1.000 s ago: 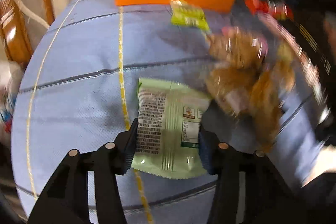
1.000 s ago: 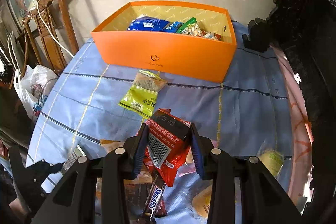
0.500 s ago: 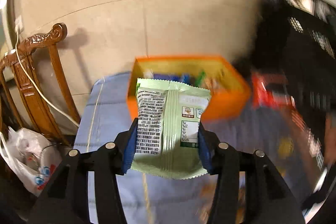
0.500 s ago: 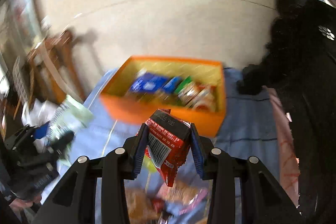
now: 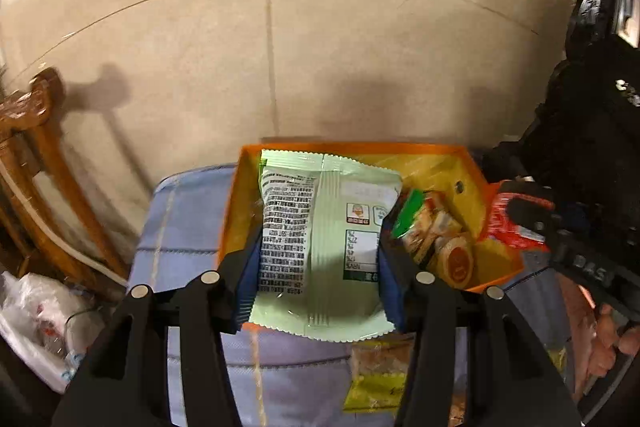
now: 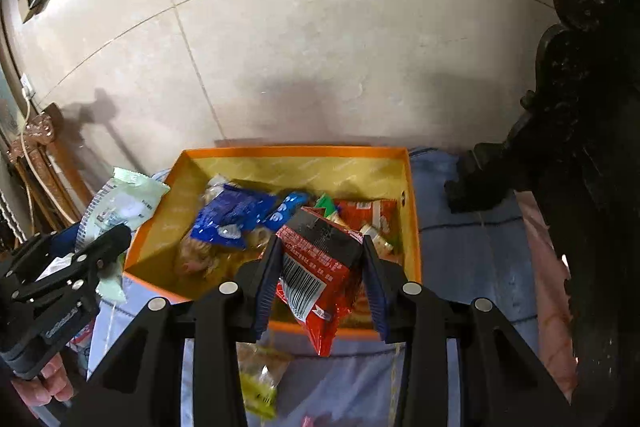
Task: Organize snacks
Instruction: 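Drop the pale green bag into the box with the left tool while the right tool drops the red pack, then grasp a yellow-green seed bag with the left tool while the right tool grasps a pink-edged cookie bag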
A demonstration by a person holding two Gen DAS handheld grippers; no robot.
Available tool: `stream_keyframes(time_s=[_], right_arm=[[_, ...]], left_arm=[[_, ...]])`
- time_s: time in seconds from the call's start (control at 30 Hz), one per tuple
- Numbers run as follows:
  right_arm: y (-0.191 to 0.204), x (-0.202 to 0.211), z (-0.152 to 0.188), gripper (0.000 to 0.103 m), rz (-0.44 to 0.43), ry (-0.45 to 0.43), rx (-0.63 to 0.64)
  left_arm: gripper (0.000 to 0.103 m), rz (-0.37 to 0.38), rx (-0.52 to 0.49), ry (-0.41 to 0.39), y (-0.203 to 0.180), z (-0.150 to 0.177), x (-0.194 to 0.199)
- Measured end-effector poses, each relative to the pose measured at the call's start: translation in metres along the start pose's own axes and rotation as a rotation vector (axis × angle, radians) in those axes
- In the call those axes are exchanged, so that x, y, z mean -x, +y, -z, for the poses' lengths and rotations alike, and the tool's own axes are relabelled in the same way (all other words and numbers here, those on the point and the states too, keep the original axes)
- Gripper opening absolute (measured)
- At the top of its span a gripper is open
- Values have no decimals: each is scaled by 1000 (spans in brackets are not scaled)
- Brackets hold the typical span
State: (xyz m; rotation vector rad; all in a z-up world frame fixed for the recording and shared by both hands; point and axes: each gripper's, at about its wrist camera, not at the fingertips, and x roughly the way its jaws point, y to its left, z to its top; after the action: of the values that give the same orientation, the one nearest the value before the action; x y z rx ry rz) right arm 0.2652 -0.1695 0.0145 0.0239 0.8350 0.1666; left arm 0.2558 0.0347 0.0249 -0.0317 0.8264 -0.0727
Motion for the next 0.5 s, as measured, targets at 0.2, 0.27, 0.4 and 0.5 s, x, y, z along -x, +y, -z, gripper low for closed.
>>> stream_keyframes(time_s=[0.2, 0.27, 0.4, 0.5], right_arm=[[-8, -22, -11, 61, -16, 17, -13], [-8, -24, -19, 99, -47, 2, 12], [-19, 1, -26, 99, -25, -86, 20], [-29, 21, -20, 99, -79, -77, 7]], left_arm=[[70, 13, -28, -12, -4, -19, -16], [99, -6, -58, -39, -9, -23, -18], [99, 25, -135, -87, -18, -13, -4], [99, 8, -175, -55, -21, 0, -4]])
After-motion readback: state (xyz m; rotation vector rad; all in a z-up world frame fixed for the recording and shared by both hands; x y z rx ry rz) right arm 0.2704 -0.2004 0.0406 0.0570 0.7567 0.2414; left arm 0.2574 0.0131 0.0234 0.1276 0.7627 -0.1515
